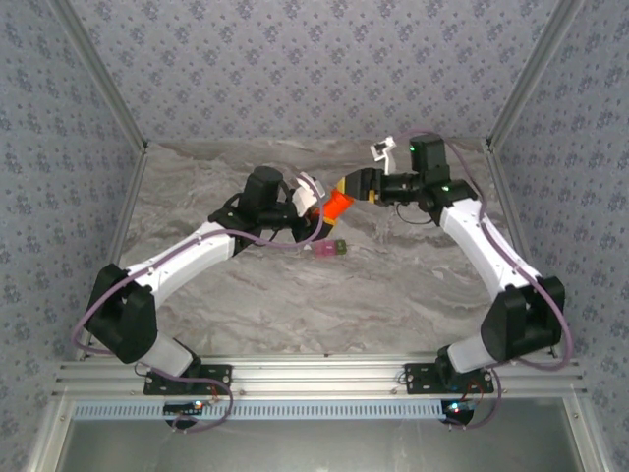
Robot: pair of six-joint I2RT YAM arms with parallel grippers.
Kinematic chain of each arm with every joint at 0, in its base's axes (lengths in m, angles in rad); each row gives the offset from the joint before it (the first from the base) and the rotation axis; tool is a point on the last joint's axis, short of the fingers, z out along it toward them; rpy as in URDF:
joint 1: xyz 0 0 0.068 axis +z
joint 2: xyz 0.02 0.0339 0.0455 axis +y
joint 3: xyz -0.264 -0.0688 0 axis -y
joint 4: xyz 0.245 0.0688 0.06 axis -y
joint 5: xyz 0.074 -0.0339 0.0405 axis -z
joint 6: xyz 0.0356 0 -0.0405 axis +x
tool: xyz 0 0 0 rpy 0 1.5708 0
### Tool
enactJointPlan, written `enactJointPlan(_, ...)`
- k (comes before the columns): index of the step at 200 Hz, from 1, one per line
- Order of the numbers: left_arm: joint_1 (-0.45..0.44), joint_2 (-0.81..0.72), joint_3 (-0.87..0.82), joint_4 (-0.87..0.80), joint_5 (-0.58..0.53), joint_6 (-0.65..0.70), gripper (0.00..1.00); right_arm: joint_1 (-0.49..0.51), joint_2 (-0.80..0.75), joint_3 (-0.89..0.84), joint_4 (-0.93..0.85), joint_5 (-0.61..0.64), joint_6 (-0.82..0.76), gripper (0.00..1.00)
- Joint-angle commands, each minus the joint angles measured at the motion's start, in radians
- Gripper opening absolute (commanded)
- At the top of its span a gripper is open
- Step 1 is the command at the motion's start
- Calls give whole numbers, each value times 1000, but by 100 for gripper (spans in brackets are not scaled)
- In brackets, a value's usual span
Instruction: Sort the pills into containers
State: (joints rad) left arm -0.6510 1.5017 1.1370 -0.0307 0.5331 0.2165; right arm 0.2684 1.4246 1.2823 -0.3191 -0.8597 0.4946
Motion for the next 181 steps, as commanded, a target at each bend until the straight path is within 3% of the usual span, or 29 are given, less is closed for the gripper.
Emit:
enactJointPlan(1, -6, -19, 39, 31, 41, 13, 0, -22, -138, -22, 28, 149, 194, 79)
enactJointPlan(19, -6, -18, 42, 30, 40, 15, 0, -19, -162, -34, -50, 262, 349, 78)
enactJointPlan(47, -6, -17, 46, 25, 41, 17, 0, 35, -160, -38, -80, 354, 451, 78)
enactJointPlan(113, -6, -17, 44, 25, 42, 13, 0, 173, -63, 45, -125, 418, 419, 74)
enactJointPlan(151, -6, -17, 41, 30, 44, 11, 0, 191, -61, 36, -125, 422, 415, 64)
enactJointPlan(171, -6, -15, 40, 31, 44, 11, 0, 193, -72, 30, -124, 430, 412, 74)
enactJointPlan(181, -6, -15, 40, 31, 44, 12, 0, 193, -78, 30, -126, 429, 409, 75)
